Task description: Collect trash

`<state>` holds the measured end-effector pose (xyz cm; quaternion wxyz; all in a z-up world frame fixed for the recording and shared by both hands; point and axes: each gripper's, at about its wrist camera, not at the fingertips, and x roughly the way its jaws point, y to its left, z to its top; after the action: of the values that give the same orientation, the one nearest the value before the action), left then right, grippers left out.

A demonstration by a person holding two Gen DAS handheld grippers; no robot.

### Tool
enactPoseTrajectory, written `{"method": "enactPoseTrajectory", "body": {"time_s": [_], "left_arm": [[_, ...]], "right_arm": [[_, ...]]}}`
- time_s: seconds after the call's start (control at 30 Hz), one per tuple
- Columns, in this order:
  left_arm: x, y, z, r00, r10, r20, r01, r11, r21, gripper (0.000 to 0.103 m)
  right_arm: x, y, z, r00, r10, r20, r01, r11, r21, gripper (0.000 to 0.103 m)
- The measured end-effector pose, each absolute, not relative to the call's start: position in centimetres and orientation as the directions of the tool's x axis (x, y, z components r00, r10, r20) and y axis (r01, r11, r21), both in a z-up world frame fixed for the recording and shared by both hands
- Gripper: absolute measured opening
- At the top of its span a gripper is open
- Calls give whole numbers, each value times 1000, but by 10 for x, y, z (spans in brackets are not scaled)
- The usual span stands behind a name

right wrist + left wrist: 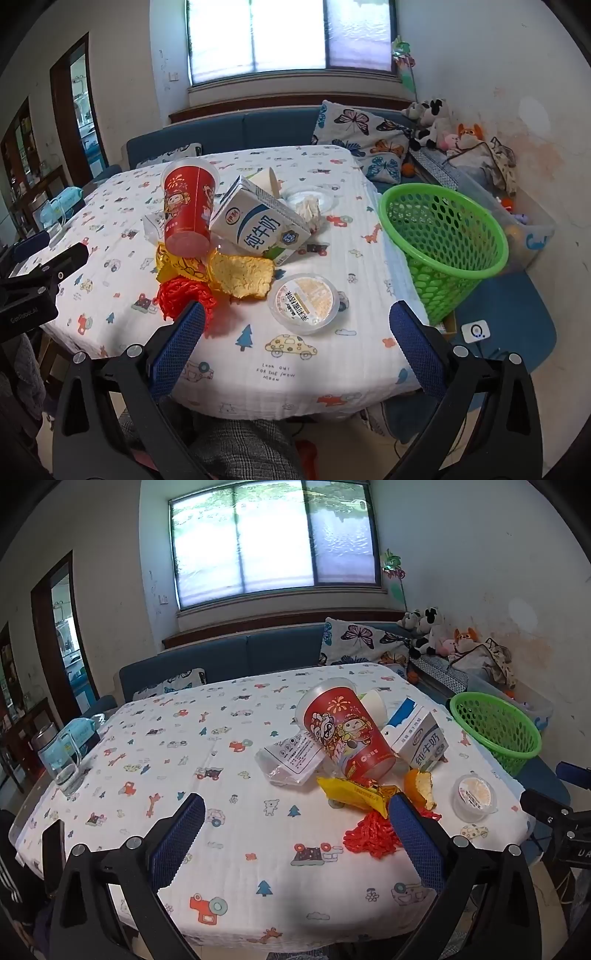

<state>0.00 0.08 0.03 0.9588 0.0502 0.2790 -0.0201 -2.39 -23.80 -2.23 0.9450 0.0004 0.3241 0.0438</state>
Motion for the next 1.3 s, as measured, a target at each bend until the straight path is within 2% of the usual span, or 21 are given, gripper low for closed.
{"method": "enactPoseTrajectory", "body": {"time_s": [1.3], "left_arm": [[-3, 1, 0, 845, -14, -535, 70, 994, 85, 96]], "right_arm": [[-23, -238, -18, 794, 85, -602, -82, 996, 32, 99]]}}
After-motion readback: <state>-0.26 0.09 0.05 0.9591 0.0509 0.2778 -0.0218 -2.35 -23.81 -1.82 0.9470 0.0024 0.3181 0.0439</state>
